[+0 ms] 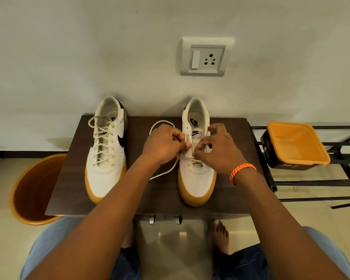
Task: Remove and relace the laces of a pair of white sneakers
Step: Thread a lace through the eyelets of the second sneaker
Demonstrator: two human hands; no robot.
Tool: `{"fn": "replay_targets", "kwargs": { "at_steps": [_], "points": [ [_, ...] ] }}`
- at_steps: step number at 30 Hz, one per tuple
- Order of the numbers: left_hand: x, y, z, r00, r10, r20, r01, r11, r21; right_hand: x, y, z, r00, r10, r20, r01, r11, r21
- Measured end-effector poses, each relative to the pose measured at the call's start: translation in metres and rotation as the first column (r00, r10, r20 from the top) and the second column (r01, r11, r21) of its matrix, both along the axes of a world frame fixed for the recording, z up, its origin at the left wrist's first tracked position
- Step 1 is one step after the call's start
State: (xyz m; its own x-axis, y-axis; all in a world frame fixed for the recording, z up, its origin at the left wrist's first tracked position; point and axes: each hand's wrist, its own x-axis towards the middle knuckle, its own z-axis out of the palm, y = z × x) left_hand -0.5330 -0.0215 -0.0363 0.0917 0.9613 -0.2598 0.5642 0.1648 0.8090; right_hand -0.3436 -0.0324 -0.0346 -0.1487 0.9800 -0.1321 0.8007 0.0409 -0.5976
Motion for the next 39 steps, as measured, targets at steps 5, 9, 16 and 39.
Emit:
{"fn": "replay_targets", "kwargs": {
  "at_steps": [5,9,16,39],
  "points": [
    [-0.004,0.003,0.01,0.973,0.161,0.168,-0.18,0.979,0.099,-0.001,-0.002,0.005,1.0,0.015,0.015,-0.015,0.999,-0.044],
    [-0.004,0.006,0.013,0.932,0.243,0.267,-0.273,0.959,0.08,0.001,-0.001,0.006,0.999,0.028,0.028,-0.027,0.998,-0.065],
    [-0.005,0.002,-0.001,0.997,-0.05,0.05,0.054,0.994,-0.09,0.004,0.003,0.005,0.998,-0.013,-0.068,0.011,0.999,-0.039],
    [-0.018,0.012,0.002,0.972,0.217,0.088,-0.205,0.97,-0.132,0.009,0.004,0.018,0.985,0.032,-0.171,-0.036,0.999,-0.019]
  ]
}}
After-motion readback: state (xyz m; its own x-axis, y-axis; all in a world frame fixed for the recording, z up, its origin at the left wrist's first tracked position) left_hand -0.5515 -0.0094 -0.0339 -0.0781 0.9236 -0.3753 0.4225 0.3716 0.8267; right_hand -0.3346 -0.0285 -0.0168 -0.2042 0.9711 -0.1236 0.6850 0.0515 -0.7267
